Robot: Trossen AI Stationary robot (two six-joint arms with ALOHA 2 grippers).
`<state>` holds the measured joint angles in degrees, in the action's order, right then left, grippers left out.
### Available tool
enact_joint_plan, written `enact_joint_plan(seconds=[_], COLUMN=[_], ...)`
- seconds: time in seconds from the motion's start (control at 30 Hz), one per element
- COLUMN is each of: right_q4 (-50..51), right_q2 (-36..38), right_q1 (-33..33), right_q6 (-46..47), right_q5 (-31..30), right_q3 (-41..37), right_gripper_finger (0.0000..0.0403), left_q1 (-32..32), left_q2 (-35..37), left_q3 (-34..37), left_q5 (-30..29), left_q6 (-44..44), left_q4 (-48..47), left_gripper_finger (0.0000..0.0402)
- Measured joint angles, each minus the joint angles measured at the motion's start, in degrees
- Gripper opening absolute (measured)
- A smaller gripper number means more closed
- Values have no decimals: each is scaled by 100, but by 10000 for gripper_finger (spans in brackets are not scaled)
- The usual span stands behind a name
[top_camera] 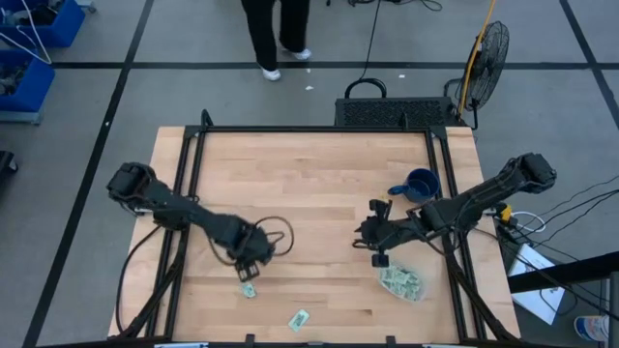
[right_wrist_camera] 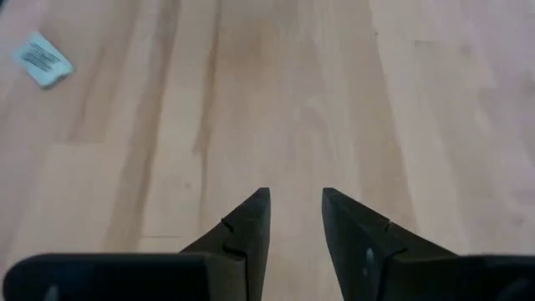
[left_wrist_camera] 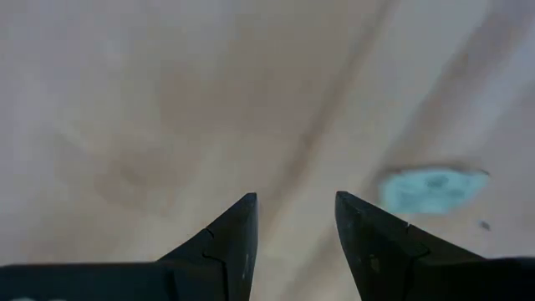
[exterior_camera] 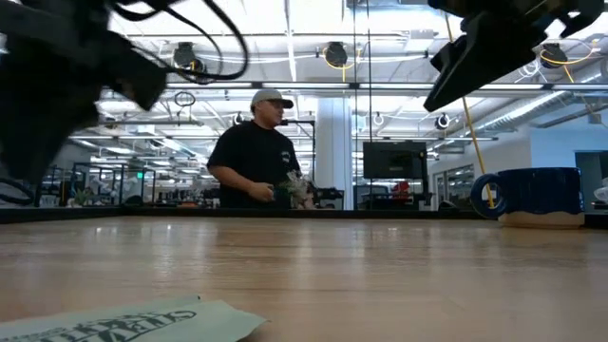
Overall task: Pick and place Stevia / Truvia into bins
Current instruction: Put the stevia packet into the transparent container
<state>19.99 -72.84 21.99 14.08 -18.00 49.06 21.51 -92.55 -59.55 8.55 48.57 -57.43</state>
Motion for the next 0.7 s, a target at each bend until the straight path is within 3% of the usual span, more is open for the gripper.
enact_joint_plan(seconds=[0.17, 0.4, 0.7], right_q4=[0, -4, -9], right_q2=[0, 0, 0], right_q1=[-243, -634, -1114], right_q6=[-630, -1257, -1428], right_q5=[6, 7, 13], right_q3=[0, 0, 0], right_gripper_finger=[106, 106, 106], left_q1=[648, 1259, 1653], left_q2=[2, 2, 2], left_q3=[314, 705, 747], left_q5=[458, 200, -180], left_q6=[1178, 1909, 2381], left_q4=[699, 2354, 2460], left_gripper_finger=[168, 168, 168])
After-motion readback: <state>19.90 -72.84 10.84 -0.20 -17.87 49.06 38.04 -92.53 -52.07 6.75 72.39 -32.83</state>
